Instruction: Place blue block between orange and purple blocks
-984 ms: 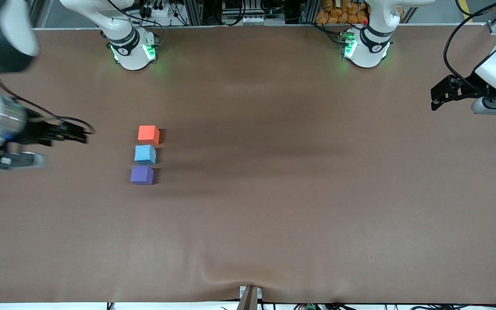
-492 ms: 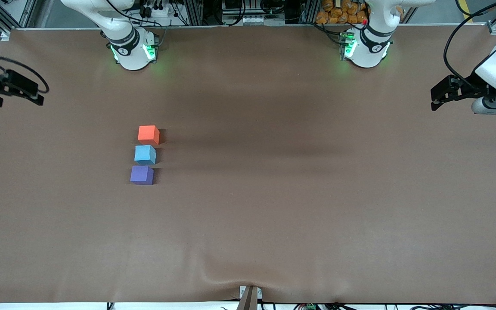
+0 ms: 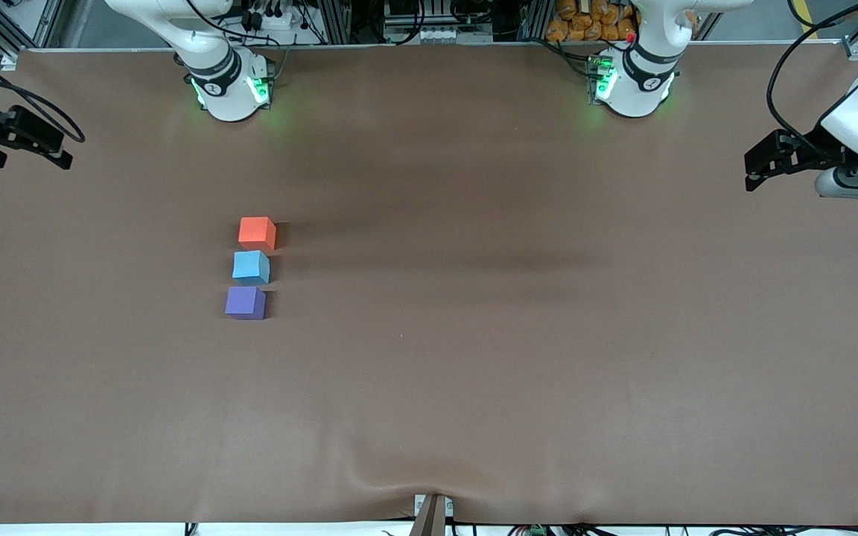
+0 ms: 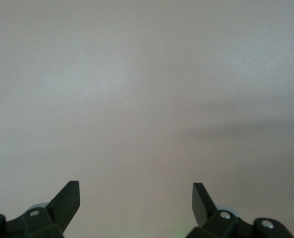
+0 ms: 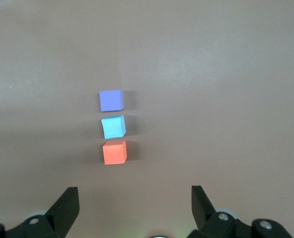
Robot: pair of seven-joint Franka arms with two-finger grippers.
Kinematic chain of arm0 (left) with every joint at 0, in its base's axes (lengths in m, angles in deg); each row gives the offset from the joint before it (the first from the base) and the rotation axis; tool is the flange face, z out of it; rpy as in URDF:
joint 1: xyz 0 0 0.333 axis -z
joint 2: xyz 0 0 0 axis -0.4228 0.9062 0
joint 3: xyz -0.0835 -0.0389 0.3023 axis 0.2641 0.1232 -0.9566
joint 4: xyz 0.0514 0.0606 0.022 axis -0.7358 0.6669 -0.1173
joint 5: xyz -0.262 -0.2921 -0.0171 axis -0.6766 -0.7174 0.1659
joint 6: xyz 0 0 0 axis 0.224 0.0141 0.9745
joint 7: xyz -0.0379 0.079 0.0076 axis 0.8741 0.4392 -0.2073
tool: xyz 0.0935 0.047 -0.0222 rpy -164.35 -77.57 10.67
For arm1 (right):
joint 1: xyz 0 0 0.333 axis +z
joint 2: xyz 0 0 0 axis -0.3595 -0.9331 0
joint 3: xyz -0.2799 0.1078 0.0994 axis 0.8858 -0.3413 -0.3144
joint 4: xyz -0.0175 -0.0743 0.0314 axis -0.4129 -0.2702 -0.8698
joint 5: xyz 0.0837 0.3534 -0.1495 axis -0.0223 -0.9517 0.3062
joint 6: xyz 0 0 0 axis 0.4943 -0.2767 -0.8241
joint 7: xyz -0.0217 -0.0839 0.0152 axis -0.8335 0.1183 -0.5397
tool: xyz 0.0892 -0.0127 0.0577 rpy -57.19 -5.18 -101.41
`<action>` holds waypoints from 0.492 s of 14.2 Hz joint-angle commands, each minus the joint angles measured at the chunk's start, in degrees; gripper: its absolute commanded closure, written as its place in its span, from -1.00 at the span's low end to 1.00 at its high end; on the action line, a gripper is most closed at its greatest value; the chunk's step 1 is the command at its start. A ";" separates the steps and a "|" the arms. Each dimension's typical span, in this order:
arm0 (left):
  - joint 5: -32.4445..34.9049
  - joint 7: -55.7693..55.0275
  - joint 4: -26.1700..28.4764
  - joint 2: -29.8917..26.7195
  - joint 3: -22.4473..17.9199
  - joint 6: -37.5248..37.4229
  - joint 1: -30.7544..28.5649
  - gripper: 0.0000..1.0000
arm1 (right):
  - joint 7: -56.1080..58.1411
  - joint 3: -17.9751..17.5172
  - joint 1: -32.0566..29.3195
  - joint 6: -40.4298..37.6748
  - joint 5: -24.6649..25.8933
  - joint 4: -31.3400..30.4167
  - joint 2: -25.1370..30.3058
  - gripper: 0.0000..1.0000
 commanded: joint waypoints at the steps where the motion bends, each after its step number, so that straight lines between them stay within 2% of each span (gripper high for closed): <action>1: -0.04 -1.01 -1.14 0.35 0.34 -0.31 0.35 -1.00 | 0.25 -1.14 -0.19 -1.76 4.94 3.97 -1.74 -1.00; 3: -0.05 -1.01 -1.14 0.43 0.34 -0.31 0.17 -1.00 | 0.25 -2.29 -0.62 -1.78 6.54 4.59 -2.18 -1.00; 7: 0.04 -1.10 -1.14 0.43 0.25 -0.31 0.35 -1.00 | 0.16 -2.21 -0.89 -2.73 5.93 7.49 -4.21 -1.00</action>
